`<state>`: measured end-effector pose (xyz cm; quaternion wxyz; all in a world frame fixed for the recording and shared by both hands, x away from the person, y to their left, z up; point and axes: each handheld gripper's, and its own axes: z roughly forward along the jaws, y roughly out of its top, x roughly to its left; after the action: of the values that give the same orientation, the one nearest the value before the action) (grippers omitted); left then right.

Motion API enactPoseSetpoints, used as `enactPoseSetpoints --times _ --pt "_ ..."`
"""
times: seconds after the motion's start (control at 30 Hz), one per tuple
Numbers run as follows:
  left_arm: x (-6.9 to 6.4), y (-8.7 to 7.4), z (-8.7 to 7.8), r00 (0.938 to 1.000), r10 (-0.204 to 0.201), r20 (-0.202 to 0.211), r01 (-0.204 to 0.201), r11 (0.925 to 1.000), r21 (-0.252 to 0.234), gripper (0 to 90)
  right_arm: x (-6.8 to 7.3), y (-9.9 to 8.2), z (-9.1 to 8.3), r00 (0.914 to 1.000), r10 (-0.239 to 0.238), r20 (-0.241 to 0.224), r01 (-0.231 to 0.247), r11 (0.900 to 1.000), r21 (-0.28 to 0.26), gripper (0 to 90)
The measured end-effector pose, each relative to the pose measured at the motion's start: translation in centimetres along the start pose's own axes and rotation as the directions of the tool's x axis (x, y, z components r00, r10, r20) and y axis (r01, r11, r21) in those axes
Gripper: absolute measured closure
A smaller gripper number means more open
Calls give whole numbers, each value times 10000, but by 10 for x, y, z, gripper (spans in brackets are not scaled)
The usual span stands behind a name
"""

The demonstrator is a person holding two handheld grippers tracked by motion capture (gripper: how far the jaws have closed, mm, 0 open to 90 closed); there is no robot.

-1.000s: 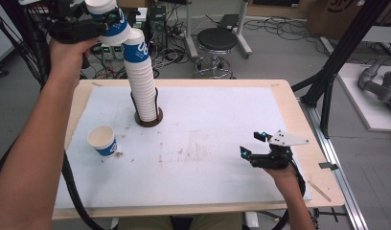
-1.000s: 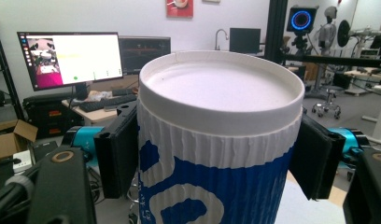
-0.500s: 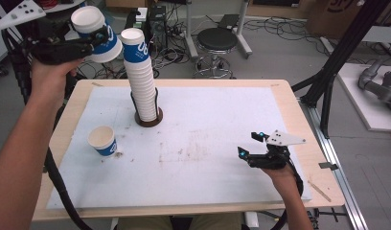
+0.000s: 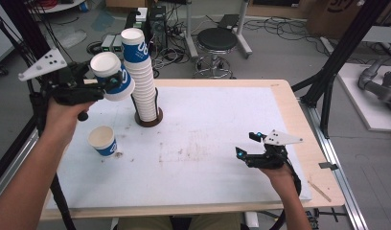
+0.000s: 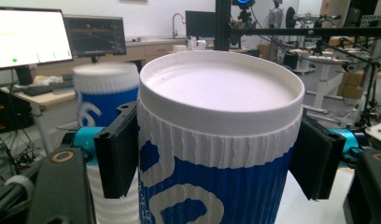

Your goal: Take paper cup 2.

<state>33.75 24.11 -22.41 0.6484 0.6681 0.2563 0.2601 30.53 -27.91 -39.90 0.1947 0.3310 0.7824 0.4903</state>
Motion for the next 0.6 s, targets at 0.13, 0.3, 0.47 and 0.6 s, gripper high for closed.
enactPoseSetpoints --times 0.13,0.3,0.47,0.6 --pt "-7 -16 -2 9998 -89 150 91 9998 -163 271 1 0 3 10000 -33 -36 34 10000 50 210" --pt "-18 -35 -4 9998 -39 206 43 9998 -209 271 1 2 6 9999 -87 -63 87 9999 72 210" --pt "-28 -54 -2 9996 43 277 -39 9999 -139 271 3 4 10 9999 -97 -116 98 9999 98 210" --pt "-33 -68 4 9986 -176 490 180 9998 -61 271 5 7 15 9998 -107 -181 108 9999 65 210"
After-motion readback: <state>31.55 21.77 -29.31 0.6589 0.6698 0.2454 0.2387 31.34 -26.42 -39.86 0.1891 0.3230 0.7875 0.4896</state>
